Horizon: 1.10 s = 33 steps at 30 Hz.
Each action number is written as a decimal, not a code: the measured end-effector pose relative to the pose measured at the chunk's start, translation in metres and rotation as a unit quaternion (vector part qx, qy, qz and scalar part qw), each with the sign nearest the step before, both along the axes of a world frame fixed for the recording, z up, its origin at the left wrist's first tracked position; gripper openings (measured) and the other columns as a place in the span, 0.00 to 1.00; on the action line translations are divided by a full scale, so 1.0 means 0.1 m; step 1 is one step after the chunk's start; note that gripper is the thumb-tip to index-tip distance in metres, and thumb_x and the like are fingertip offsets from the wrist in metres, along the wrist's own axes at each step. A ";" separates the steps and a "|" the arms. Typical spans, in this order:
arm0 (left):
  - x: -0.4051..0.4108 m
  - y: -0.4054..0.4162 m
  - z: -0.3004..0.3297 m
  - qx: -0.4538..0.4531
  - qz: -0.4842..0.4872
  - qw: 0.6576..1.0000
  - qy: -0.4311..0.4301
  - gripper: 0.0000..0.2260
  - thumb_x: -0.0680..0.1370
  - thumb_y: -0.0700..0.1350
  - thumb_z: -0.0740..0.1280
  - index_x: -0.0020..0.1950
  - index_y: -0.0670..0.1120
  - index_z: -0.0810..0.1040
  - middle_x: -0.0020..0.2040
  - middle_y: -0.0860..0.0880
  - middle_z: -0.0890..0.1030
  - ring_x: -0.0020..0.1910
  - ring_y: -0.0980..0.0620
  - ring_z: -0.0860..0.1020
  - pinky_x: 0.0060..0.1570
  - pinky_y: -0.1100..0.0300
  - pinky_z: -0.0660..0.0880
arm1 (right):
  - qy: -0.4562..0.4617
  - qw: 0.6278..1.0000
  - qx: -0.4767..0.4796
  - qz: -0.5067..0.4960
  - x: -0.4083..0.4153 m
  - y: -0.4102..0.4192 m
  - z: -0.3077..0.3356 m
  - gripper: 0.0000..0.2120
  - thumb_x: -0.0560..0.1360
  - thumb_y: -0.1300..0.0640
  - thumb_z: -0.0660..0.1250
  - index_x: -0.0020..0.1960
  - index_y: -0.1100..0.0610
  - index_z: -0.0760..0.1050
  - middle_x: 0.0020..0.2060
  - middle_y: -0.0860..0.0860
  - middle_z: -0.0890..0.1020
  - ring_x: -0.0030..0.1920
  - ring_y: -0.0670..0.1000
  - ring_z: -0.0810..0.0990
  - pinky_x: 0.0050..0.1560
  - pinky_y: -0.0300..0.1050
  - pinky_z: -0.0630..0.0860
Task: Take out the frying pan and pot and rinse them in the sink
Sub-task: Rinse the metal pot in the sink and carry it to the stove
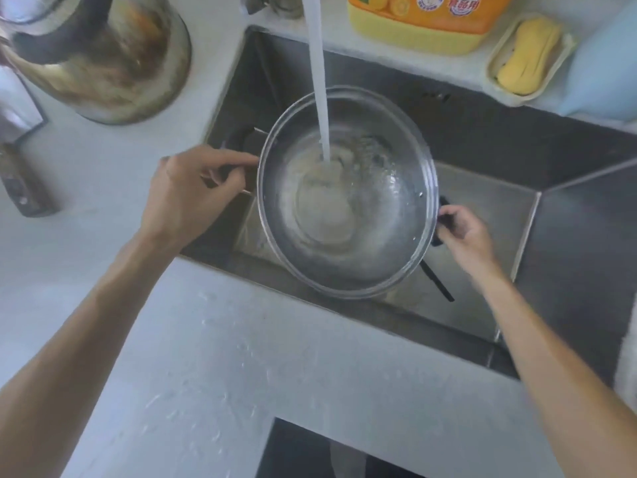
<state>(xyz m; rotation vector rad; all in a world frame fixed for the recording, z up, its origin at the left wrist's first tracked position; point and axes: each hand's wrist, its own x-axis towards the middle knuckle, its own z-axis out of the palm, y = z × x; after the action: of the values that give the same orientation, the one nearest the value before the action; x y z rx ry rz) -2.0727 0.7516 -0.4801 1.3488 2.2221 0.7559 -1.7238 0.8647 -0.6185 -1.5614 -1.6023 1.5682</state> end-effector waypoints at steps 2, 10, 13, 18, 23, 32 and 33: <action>0.03 0.09 0.14 0.005 0.011 1.000 -0.012 0.11 0.70 0.51 0.63 0.43 0.68 0.80 0.34 0.58 0.80 0.33 0.61 0.75 0.41 0.72 0.72 | 0.005 0.997 -0.074 0.023 -0.06 -0.09 -0.12 0.15 0.75 0.70 0.64 0.46 0.50 0.76 0.40 0.44 0.82 0.37 0.38 0.79 0.47 0.37 0.75; 0.12 0.22 0.33 0.013 0.032 0.999 -0.014 0.08 0.68 0.50 0.64 0.39 0.62 0.81 0.29 0.56 0.79 0.29 0.60 0.73 0.39 0.61 0.73 | 0.049 0.973 -0.210 0.080 -0.13 -0.18 -0.23 0.09 0.75 0.66 0.67 0.51 0.55 0.79 0.41 0.49 0.85 0.40 0.43 0.82 0.39 0.34 0.77; 0.05 0.19 0.33 0.008 0.034 0.999 -0.004 0.07 0.67 0.51 0.64 0.39 0.62 0.81 0.31 0.52 0.80 0.30 0.59 0.74 0.40 0.59 0.74 | 0.031 0.977 -0.194 0.078 -0.15 -0.08 -0.22 0.08 0.76 0.64 0.67 0.53 0.56 0.79 0.39 0.47 0.86 0.38 0.43 0.82 0.37 0.34 0.76; -0.12 0.14 0.14 -0.026 0.065 0.998 -0.010 0.15 0.67 0.51 0.66 0.53 0.60 0.78 0.33 0.48 0.82 0.36 0.54 0.78 0.48 0.56 0.75 | 0.016 0.983 -0.180 0.036 -0.06 0.18 -0.05 0.21 0.74 0.63 0.69 0.60 0.43 0.72 0.41 0.50 0.86 0.37 0.48 0.83 0.37 0.38 0.79; -0.21 0.15 -0.23 -0.116 0.036 0.992 0.030 0.26 0.72 0.49 0.70 0.69 0.45 0.72 0.36 0.52 0.79 0.45 0.54 0.76 0.52 0.60 0.70 | -0.027 0.993 -0.106 0.034 0.13 0.43 0.13 0.23 0.73 0.62 0.70 0.67 0.55 0.72 0.59 0.51 0.81 0.55 0.46 0.81 0.56 0.42 0.77; -0.06 0.17 -0.69 -0.163 -0.018 0.986 0.010 0.11 0.70 0.48 0.74 0.45 0.44 0.76 0.39 0.47 0.81 0.36 0.52 0.78 0.39 0.64 0.73 | -0.007 0.998 0.026 -0.063 0.24 0.52 0.21 0.21 0.69 0.72 0.70 0.50 0.47 0.74 0.39 0.36 0.84 0.42 0.36 0.81 0.50 0.31 0.76; -0.03 0.16 -0.72 -0.156 -0.026 0.987 -0.002 0.10 0.69 0.47 0.75 0.41 0.47 0.74 0.36 0.50 0.80 0.33 0.59 0.76 0.34 0.71 0.69 | 0.001 0.996 0.040 -0.074 0.25 0.53 0.23 0.21 0.69 0.73 0.70 0.47 0.47 0.73 0.37 0.35 0.83 0.40 0.35 0.80 0.48 0.30 0.76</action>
<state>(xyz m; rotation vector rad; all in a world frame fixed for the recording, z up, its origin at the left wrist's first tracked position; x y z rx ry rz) -2.0755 0.7676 -0.5522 1.2415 2.1822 0.3718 -1.6993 0.9180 -0.5952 -1.5966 -1.4926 1.4099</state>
